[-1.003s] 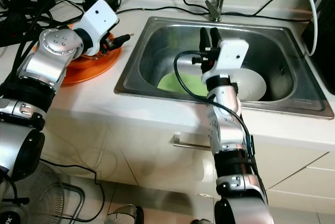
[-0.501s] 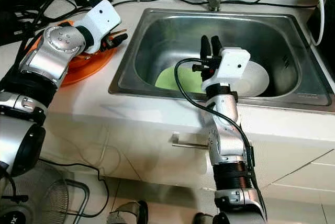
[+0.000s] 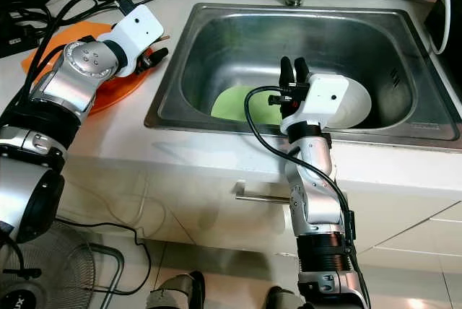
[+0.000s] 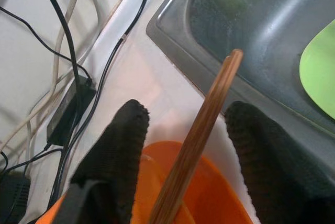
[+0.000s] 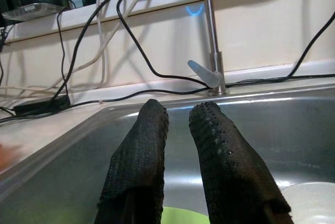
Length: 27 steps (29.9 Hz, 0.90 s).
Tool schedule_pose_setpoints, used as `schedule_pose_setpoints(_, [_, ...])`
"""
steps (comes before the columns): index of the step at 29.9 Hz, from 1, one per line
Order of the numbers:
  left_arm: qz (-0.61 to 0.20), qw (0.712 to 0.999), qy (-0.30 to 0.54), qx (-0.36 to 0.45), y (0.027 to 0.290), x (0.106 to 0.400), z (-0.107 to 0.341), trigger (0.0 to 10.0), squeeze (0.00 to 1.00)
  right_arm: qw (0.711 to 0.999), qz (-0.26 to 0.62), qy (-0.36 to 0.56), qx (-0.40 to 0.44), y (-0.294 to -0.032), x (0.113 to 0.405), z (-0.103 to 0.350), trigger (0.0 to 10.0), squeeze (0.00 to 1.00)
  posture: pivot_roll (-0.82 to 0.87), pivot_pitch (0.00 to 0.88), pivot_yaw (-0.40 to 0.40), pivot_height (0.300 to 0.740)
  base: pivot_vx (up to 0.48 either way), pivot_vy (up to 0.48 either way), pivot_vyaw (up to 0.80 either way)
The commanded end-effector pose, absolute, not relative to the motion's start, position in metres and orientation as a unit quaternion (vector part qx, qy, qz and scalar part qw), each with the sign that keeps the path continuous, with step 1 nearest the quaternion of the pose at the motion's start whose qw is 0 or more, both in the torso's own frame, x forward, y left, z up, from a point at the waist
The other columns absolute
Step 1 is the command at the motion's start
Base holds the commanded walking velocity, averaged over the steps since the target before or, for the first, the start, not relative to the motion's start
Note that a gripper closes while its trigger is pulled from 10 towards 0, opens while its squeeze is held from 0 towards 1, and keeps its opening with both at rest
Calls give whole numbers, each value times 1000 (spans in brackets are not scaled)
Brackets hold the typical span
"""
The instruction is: Kitchen organization
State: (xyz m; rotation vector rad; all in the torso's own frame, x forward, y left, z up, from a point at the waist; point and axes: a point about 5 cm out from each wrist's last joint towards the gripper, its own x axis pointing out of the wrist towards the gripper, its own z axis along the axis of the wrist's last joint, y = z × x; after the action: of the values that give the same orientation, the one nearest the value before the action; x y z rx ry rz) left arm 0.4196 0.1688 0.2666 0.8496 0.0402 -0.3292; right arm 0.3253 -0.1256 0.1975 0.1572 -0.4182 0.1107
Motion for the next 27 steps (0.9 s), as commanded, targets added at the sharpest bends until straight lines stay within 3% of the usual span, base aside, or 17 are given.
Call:
schedule_pose_setpoints(1, [-153, 897, 22, 414, 168, 421, 271, 0, 0, 972, 57, -213, 79, -125, 323, 202, 10000, 0, 112, 191, 64, 740, 0, 0, 0])
schedule_pose_setpoints(27, [-96, 910, -47, 402, 176, 417, 307, 0, 0, 969, 75, -225, 68, -124, 341, 216, 10000, 0, 120, 121, 21, 740, 0, 0, 0])
